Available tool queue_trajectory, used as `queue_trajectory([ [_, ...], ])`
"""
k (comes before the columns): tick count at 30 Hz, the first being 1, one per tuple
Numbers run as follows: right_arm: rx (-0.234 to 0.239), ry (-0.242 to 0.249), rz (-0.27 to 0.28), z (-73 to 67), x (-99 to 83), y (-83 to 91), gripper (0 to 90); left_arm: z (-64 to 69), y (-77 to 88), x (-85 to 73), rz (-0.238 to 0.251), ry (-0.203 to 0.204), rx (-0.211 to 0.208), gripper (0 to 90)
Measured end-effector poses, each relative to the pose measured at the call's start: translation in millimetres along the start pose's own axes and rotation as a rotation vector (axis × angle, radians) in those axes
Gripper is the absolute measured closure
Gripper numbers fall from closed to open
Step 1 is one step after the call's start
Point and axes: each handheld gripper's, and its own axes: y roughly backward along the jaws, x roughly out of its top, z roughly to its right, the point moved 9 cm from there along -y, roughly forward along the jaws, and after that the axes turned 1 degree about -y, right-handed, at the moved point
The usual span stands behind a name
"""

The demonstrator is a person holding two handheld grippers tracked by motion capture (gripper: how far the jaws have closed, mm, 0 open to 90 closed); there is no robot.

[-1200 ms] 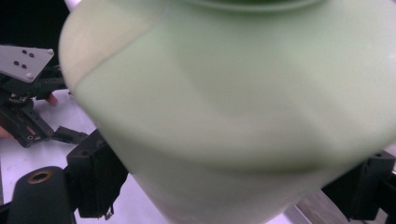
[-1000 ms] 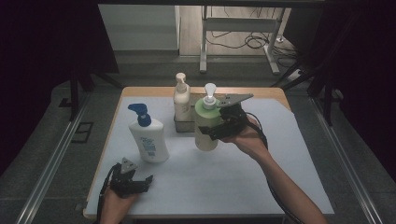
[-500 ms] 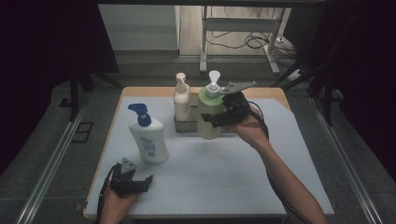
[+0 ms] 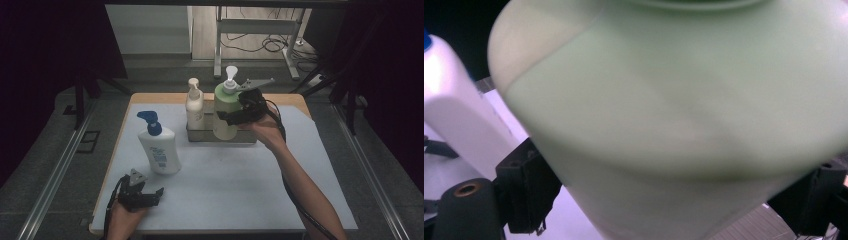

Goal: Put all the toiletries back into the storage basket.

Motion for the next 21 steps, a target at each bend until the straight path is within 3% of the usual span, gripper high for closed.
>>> queue_trajectory([
  [21, -0.088, -0.031, 0.016, 25.4, 16.8, -20.8, 13.2, 0.0, 0.1, 0.0, -0.001, 0.0, -0.001, 12.5],
])
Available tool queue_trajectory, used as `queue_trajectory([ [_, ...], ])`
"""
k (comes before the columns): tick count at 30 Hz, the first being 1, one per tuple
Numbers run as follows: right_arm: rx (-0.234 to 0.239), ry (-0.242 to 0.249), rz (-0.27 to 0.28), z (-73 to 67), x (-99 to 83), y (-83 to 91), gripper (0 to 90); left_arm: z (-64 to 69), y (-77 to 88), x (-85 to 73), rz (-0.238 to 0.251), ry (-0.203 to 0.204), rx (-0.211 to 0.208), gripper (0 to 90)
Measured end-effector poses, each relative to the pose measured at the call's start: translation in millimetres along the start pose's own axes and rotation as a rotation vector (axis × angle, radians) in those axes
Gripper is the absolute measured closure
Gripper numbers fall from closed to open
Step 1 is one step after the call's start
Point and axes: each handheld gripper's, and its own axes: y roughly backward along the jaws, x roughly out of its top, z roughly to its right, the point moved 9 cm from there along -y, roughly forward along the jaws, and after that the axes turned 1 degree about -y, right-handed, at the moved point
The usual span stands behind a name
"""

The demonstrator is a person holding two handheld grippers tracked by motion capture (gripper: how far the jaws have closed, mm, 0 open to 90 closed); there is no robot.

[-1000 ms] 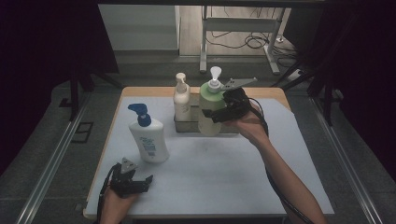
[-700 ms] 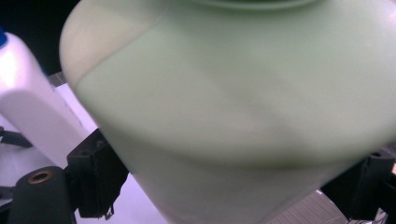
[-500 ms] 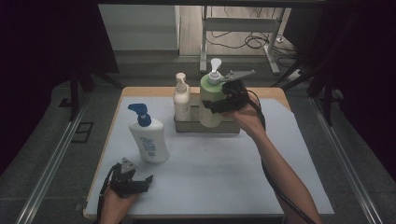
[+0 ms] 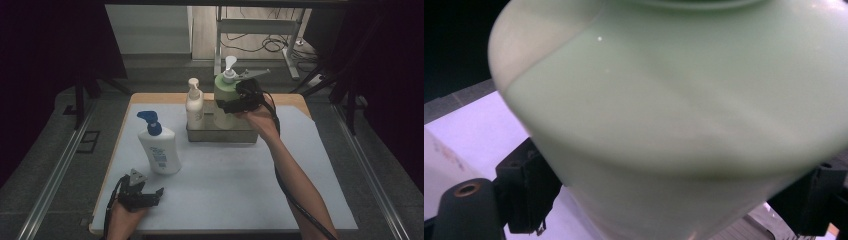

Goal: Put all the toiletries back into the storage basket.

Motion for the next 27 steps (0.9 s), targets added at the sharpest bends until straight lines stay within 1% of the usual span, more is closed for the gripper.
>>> queue_trajectory([
  [5, -0.024, 0.01, -0.002, 3.5, 0.7, -8.2, 13.3, 0.1, 0.0, 0.0, 0.0, 0.0, -0.001, 12.5],
  [13, -0.04, 0.0, -0.01, 9.3, -2.2, -20.5, 13.2, 0.2, 0.2, -0.2, -0.002, 0.001, -0.002, 12.5],
  [20, -0.046, -0.008, -0.022, 13.7, -7.6, -30.9, 13.3, 0.1, 0.2, -0.3, -0.003, 0.0, -0.001, 12.5],
  [27, -0.042, -0.009, -0.039, 14.2, -14.9, -39.6, 13.3, 0.1, 0.2, -0.3, -0.003, 0.0, -0.001, 12.5],
])
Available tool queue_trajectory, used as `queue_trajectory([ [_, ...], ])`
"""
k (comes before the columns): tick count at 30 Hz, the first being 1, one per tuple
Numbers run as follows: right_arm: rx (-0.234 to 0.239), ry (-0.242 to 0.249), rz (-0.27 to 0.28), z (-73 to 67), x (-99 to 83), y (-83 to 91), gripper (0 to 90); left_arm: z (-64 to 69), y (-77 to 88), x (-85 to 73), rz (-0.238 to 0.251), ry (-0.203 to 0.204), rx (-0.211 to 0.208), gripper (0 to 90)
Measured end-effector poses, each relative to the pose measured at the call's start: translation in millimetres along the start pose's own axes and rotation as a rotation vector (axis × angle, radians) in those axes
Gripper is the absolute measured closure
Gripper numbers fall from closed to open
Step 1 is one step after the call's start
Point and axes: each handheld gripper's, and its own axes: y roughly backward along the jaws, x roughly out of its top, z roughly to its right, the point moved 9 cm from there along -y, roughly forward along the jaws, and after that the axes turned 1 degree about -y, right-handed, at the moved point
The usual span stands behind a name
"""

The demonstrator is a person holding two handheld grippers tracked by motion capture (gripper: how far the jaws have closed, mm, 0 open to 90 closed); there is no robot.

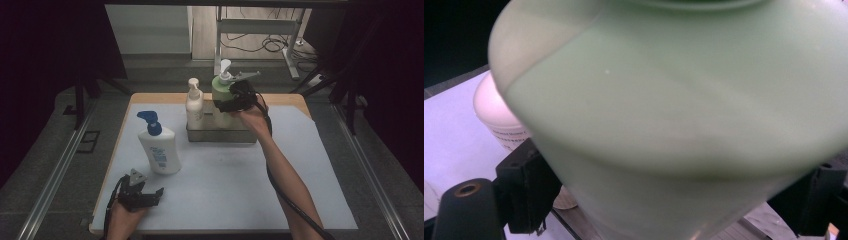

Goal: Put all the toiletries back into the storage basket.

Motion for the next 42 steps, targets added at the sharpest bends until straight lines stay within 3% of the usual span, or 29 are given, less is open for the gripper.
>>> queue_trajectory([
  [42, 0.071, -0.015, -0.095, -5.1, -42.8, -27.2, 13.4, 0.0, 0.0, 0.0, 0.0, 0.0, 0.0, 12.5],
])
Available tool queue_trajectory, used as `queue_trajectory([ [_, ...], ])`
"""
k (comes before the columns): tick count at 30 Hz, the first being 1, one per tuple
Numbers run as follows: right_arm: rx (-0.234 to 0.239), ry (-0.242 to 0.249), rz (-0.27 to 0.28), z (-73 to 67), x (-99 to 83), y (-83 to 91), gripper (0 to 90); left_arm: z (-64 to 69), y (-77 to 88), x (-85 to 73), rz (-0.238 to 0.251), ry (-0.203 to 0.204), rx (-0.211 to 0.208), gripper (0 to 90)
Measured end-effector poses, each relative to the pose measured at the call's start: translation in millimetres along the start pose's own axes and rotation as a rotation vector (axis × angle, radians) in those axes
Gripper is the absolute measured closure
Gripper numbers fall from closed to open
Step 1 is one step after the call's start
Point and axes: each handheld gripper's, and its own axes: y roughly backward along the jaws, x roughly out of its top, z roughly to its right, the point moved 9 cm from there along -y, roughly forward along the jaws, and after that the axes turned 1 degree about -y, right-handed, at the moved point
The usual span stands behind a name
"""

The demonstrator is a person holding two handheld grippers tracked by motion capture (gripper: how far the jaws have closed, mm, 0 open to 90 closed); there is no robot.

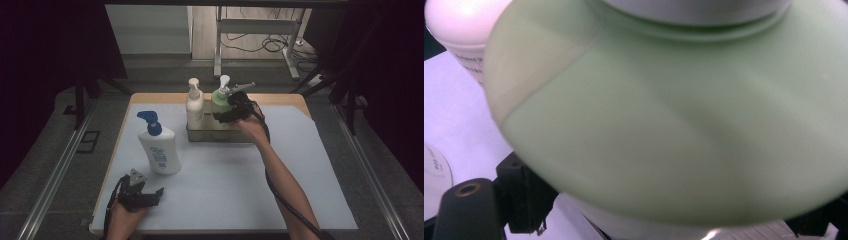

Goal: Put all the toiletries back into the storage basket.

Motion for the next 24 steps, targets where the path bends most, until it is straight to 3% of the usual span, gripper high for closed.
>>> queue_trajectory([
  [24, 0.005, 0.011, -0.011, -8.3, -5.9, -12.1, 13.2, 0.1, 0.0, 0.0, -0.001, 0.0, 0.0, 12.5],
])
